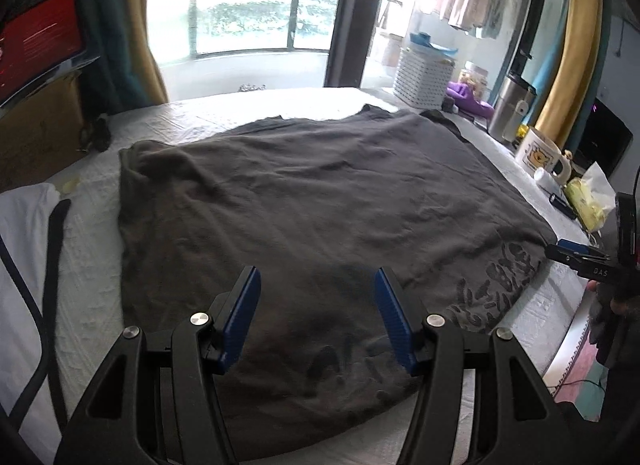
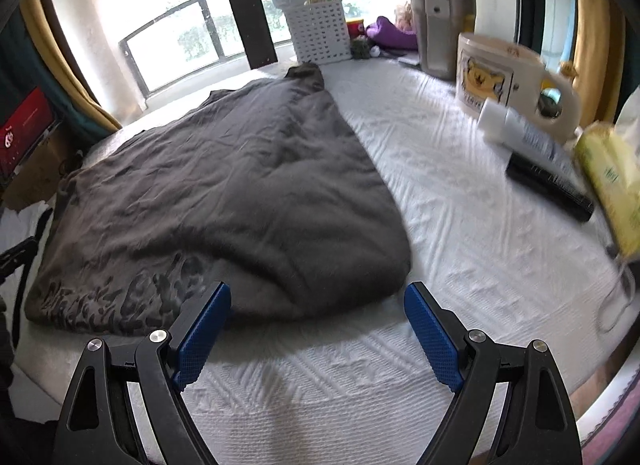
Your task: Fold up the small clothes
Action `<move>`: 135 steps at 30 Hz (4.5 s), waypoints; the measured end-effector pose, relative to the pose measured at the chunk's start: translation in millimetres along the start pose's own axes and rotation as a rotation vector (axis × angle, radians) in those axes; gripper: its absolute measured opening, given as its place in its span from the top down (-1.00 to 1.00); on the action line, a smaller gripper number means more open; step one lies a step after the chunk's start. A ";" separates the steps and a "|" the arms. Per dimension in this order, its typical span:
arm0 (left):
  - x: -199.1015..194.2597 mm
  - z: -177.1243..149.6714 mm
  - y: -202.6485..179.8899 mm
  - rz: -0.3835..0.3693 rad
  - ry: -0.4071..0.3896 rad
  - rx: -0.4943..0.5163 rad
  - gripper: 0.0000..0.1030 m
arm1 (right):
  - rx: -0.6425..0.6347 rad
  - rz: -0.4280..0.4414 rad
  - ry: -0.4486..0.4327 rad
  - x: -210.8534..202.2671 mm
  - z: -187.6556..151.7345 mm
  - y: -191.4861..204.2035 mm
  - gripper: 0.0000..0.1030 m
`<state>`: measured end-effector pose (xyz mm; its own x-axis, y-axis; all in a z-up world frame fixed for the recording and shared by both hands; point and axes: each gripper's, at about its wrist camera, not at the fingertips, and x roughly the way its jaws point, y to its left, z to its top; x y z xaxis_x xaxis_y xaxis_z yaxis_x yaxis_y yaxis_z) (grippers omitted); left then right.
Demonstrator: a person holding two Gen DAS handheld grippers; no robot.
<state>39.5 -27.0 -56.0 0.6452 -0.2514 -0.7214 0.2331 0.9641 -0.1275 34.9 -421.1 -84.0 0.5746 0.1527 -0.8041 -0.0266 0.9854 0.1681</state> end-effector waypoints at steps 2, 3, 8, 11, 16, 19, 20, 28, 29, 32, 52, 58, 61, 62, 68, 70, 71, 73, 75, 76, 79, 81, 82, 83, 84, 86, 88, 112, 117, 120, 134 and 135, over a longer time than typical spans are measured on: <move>2.7 0.2 -5.2 0.001 0.014 0.015 -0.14 | -0.002 0.003 -0.005 1.9 -0.7 2.5 -0.74; 4.0 0.3 -7.3 0.003 0.021 0.025 -0.14 | -0.002 0.008 -0.006 2.6 0.0 3.2 -0.74; 7.3 4.4 -7.7 0.026 0.030 0.030 -0.14 | 0.001 0.037 -0.013 10.3 9.6 3.0 -0.75; 10.9 7.4 -3.9 0.037 0.038 0.010 -0.14 | 0.001 0.055 -0.014 17.7 18.5 6.3 -0.75; 14.3 10.9 0.4 0.052 0.050 -0.004 -0.14 | -0.025 0.079 -0.010 33.2 33.9 19.2 -0.75; 14.5 13.8 5.4 0.057 0.048 -0.024 -0.14 | -0.044 0.080 -0.006 43.0 43.1 27.1 -0.75; 14.1 14.9 8.8 0.060 0.047 -0.036 -0.14 | -0.051 0.082 -0.006 46.2 46.2 29.4 -0.75; 14.7 17.6 32.1 0.080 0.045 -0.095 -0.14 | -0.121 0.084 0.006 61.3 56.6 49.5 -0.75; 15.1 17.6 34.8 0.081 0.046 -0.100 -0.14 | -0.139 0.069 0.007 63.1 56.6 53.5 -0.75; 17.9 16.7 42.2 0.079 0.051 -0.119 -0.14 | -0.196 0.035 0.008 66.5 55.1 65.2 -0.61; 7.2 4.1 88.1 0.035 0.002 -0.195 -0.14 | -0.272 0.083 -0.004 52.2 82.6 106.8 0.37; -3.3 -7.3 106.3 0.027 -0.026 -0.221 -0.14 | -0.340 0.081 -0.035 41.3 93.1 143.5 0.37; -8.6 -12.7 115.8 0.024 -0.037 -0.239 -0.14 | -0.381 0.086 -0.041 39.2 95.5 165.9 0.37; -11.0 -14.6 118.7 0.024 -0.041 -0.244 -0.14 | -0.394 0.090 -0.041 38.8 96.3 173.8 0.38; -30.4 -22.3 136.7 0.032 -0.085 -0.272 -0.15 | -0.471 0.127 -0.032 40.5 96.1 221.7 0.45; -35.7 -24.4 142.6 0.031 -0.099 -0.279 -0.14 | -0.501 0.143 -0.022 42.7 92.7 238.9 0.47; -38.6 -25.8 145.8 0.032 -0.106 -0.283 -0.14 | -0.519 0.154 -0.017 44.1 90.1 249.2 0.48; -42.3 -28.4 150.5 0.033 -0.115 -0.289 -0.14 | -0.545 0.173 -0.006 46.3 85.8 265.8 0.48; -45.5 -31.2 155.4 0.035 -0.121 -0.296 -0.15 | -0.574 0.191 0.007 49.2 80.0 284.3 0.49; -47.5 -33.2 158.3 0.036 -0.124 -0.301 -0.15 | -0.585 0.199 0.013 49.8 77.6 291.0 0.49; -52.9 -38.1 165.6 0.035 -0.132 -0.311 -0.14 | -0.625 0.232 0.031 51.1 68.7 314.4 0.49; -55.7 -40.6 169.2 0.037 -0.135 -0.313 -0.14 | -0.657 0.248 0.044 52.0 61.0 331.3 0.48; -57.9 -42.4 171.8 0.037 -0.140 -0.315 -0.14 | -0.673 0.258 0.055 53.2 56.0 340.8 0.49; -58.8 -43.4 173.6 0.037 -0.141 -0.316 -0.14 | -0.684 0.265 0.062 54.2 52.6 346.1 0.49; -60.0 -44.8 175.7 0.039 -0.143 -0.318 -0.14 | -0.699 0.274 0.072 55.1 47.5 353.9 0.49; -62.5 -48.2 180.4 0.040 -0.147 -0.324 -0.14 | -0.724 0.290 0.088 56.0 38.7 366.5 0.49; -64.9 -51.9 184.8 0.042 -0.149 -0.333 -0.14 | -0.750 0.305 0.104 56.4 29.7 378.5 0.49; -90.0 -53.4 183.6 0.148 -0.168 -0.333 -0.15 | -0.795 0.552 0.064 5.4 6.9 403.5 -0.50; -86.1 -38.6 157.8 0.137 -0.162 -0.280 -0.15 | -0.759 0.536 0.010 -10.1 19.7 378.6 -0.50; -79.9 -28.6 136.1 0.115 -0.155 -0.232 -0.15 | -0.696 0.490 0.014 -0.3 29.2 355.1 -0.50; -4.2 11.6 45.2 0.101 0.055 0.040 -0.15 | -0.457 0.350 0.046 41.7 46.6 233.2 -0.50; 2.6 8.6 45.0 0.122 0.084 0.052 -0.15 | -0.454 0.350 0.050 43.9 45.3 230.4 -0.50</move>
<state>58.0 15.0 -57.8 0.6084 -0.1225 -0.7841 0.1953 0.9808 -0.0017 91.0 -190.7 -54.8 0.4292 0.4682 -0.7724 -0.5631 0.8073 0.1765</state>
